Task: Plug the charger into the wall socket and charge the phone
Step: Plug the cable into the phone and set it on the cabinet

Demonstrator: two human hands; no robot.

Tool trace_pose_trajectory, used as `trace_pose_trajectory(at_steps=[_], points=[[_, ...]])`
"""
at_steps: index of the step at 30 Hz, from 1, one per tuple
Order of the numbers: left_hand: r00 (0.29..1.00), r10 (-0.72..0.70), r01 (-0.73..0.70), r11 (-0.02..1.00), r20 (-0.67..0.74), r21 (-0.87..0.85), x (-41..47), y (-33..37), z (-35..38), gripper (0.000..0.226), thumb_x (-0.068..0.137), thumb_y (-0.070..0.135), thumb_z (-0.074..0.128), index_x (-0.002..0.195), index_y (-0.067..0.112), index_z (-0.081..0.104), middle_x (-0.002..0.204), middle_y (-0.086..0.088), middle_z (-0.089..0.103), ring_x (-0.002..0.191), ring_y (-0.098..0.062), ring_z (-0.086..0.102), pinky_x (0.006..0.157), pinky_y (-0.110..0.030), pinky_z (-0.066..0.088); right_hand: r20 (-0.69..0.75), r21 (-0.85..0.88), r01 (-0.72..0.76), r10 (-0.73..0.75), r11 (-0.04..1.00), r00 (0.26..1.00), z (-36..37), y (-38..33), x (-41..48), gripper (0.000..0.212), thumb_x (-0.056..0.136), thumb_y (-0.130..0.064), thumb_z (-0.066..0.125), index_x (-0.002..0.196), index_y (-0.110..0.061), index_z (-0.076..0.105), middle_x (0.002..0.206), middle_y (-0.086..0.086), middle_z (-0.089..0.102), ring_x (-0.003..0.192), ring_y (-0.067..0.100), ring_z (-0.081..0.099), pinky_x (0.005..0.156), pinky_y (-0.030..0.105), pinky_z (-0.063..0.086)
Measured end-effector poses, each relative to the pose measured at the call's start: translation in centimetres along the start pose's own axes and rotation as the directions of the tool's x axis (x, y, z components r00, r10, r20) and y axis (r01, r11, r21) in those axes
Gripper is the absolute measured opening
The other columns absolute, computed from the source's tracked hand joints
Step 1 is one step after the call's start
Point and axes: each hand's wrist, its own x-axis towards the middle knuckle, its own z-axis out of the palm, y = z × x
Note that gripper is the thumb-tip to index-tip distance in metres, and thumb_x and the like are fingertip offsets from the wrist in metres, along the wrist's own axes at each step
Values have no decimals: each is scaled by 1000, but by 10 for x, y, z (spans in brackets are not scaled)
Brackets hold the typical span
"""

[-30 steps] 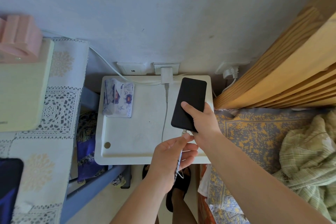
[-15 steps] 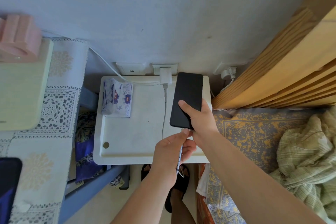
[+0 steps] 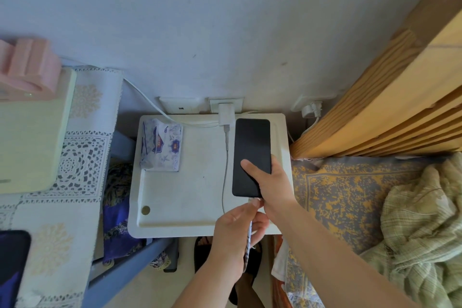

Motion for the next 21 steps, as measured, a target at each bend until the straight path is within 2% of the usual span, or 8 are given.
trace_pose_trajectory(at_steps=[2, 4, 6, 10, 16, 21], points=[[1000, -11, 11, 1000, 26, -1, 1, -4, 0, 35, 71, 30, 79, 86, -1, 75, 53, -3, 61, 44, -13, 55, 46, -20, 47, -14, 20, -38, 39, 999, 999, -4, 7, 0, 29, 76, -27, 80, 96, -36, 61, 99, -4, 73, 92, 18, 71, 73, 36, 62], [1000, -9, 9, 1000, 1, 26, 2, -8, 0, 26, 74, 30, 79, 80, 4, 78, 57, -6, 66, 52, -15, 60, 55, -23, 51, -22, 27, -65, 66, 998, 998, -8, 11, 1, 30, 77, -27, 79, 98, -36, 60, 104, -1, 72, 98, 23, 69, 83, 44, 61], [999, -8, 10, 999, -32, 47, 3, -12, 2, 22, 74, 31, 79, 76, 9, 80, 62, -8, 70, 60, -17, 65, 61, -28, 53, -27, 19, -80, 81, 997, 996, -12, 14, 3, 30, 78, -26, 79, 99, -36, 60, 104, -1, 71, 99, 24, 68, 85, 47, 60], [998, -23, 25, 999, -61, 38, 4, -18, 4, 18, 76, 29, 77, 77, 11, 80, 64, -9, 73, 60, -16, 68, 50, -25, 54, -21, -30, -104, 103, 994, 994, -16, 19, 7, 34, 79, -24, 76, 109, -27, 60, 107, 6, 71, 99, 29, 68, 89, 52, 57], [997, -35, 34, 999, -62, -26, 11, -22, 8, 23, 76, 23, 77, 84, 1, 77, 58, -10, 68, 47, -15, 60, 37, -19, 42, -19, -38, -159, 158, 987, 987, -19, 26, 16, 31, 78, -23, 78, 105, -23, 62, 105, 10, 72, 98, 34, 68, 89, 55, 56], [996, -60, 56, 997, -70, -56, 21, -28, 10, 22, 82, 20, 73, 88, -2, 74, 55, -7, 63, 44, -13, 55, 34, -18, 39, -32, -70, -190, 188, 979, 982, -21, 31, 25, 36, 77, -25, 78, 109, -22, 61, 108, 11, 70, 99, 33, 67, 90, 54, 56]])
